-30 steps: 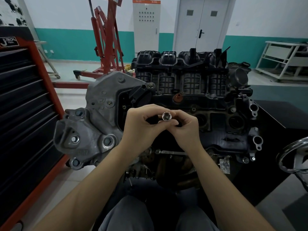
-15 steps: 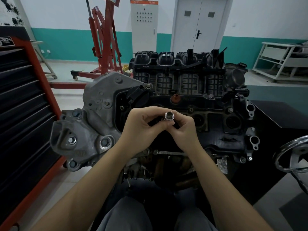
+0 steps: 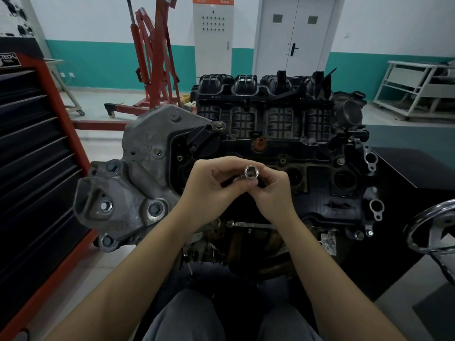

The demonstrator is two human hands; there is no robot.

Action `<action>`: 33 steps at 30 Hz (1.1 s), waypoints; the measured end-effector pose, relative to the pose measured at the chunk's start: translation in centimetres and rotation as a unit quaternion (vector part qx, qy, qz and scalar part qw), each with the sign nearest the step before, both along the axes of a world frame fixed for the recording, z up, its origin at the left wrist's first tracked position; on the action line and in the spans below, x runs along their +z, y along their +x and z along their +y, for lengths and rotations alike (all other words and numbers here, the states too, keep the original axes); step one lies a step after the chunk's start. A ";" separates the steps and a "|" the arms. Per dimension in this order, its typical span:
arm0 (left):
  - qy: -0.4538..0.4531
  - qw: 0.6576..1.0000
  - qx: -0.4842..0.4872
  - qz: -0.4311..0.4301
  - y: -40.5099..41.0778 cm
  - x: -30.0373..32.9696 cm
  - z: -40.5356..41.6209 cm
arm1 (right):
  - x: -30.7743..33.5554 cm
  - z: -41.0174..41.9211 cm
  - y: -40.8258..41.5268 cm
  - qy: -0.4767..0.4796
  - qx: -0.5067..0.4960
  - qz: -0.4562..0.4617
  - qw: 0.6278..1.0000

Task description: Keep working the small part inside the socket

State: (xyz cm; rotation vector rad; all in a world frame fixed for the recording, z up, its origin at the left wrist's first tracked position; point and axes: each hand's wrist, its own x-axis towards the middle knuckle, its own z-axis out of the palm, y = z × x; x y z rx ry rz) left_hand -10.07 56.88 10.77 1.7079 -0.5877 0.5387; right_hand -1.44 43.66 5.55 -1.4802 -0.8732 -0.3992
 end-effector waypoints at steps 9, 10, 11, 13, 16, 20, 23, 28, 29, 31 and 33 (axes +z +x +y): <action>-0.015 0.999 0.034 -0.012 0.0 0.1 -0.2 | 0.0 0.0 0.0 0.004 0.024 -0.006 1.000; -0.017 1.000 0.013 -0.006 0.0 0.1 -0.1 | 0.0 0.0 0.0 -0.001 0.022 -0.005 1.000; -0.014 1.000 -0.006 0.000 -0.1 0.1 0.0 | -0.1 0.1 0.1 -0.002 0.015 0.000 1.000; 0.003 1.000 -0.004 0.000 0.0 0.0 0.0 | -0.2 0.1 0.1 0.006 0.003 0.016 1.000; 0.008 0.997 0.070 -0.029 0.0 -0.3 -0.5 | -0.2 0.2 0.1 0.013 0.003 0.021 1.000; -0.010 0.999 0.042 -0.017 0.0 -0.3 -0.3 | 0.0 0.1 0.0 0.001 0.010 -0.002 1.000; 0.006 1.000 -0.013 -0.008 0.0 -0.1 -0.1 | -0.1 0.1 0.0 0.001 0.018 0.010 1.000; 0.018 0.998 0.045 -0.045 0.1 0.0 -0.5 | -0.2 0.3 0.0 0.042 0.024 0.035 0.998; 0.021 0.997 0.055 -0.052 0.1 0.0 -0.5 | -0.2 0.3 -0.1 0.040 0.023 0.028 0.999; 0.019 0.997 0.052 -0.048 0.1 -0.1 -0.5 | -0.1 0.1 -0.1 0.026 0.021 0.012 0.999; 0.002 0.999 0.019 -0.027 0.1 -0.2 -0.2 | 0.0 -0.1 -0.1 0.014 0.026 0.004 1.000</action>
